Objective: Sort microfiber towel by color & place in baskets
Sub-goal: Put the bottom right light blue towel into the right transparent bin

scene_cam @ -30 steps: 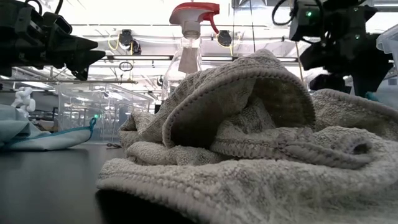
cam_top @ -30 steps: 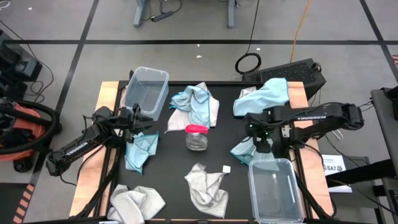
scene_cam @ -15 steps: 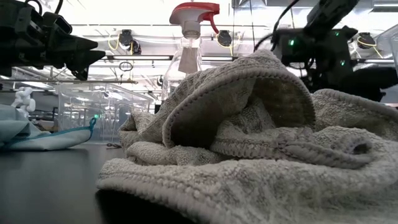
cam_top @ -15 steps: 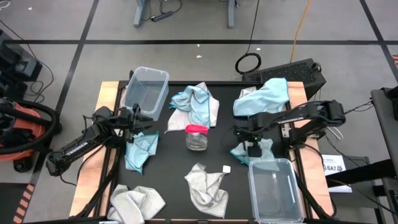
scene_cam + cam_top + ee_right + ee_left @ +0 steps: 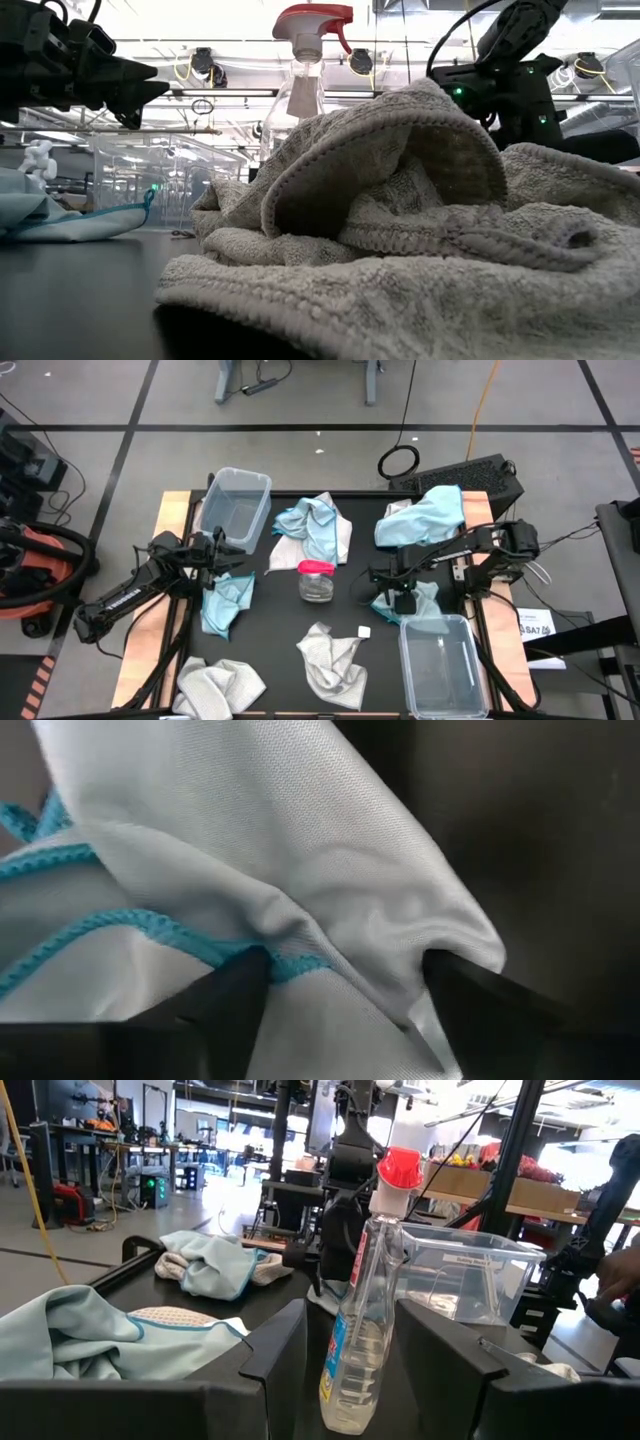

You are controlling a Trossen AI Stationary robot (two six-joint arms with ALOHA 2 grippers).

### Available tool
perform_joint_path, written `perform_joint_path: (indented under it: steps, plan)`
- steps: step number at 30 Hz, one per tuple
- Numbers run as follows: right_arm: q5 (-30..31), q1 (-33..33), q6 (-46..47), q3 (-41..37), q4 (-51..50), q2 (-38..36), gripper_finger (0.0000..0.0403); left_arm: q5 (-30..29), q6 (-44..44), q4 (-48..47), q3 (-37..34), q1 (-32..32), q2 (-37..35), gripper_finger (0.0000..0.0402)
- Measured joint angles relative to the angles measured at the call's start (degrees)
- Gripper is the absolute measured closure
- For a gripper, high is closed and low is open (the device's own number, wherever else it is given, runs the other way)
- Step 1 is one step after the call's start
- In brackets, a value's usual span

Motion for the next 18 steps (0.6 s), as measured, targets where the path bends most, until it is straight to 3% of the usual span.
perform_joint_path:
  steps: [9,18]
  plan:
    - [-3.0,0.0,0.2,-0.4,0.7,-2.7,0.0378,0.0,0.0,0.0,0.0,0.0,0.0,0.024]
    - [0.4,0.0,-1.3,4.6,-3.6,-7.6,0.0388,0.0,0.0,0.0,0.0,0.0,0.0,0.024]
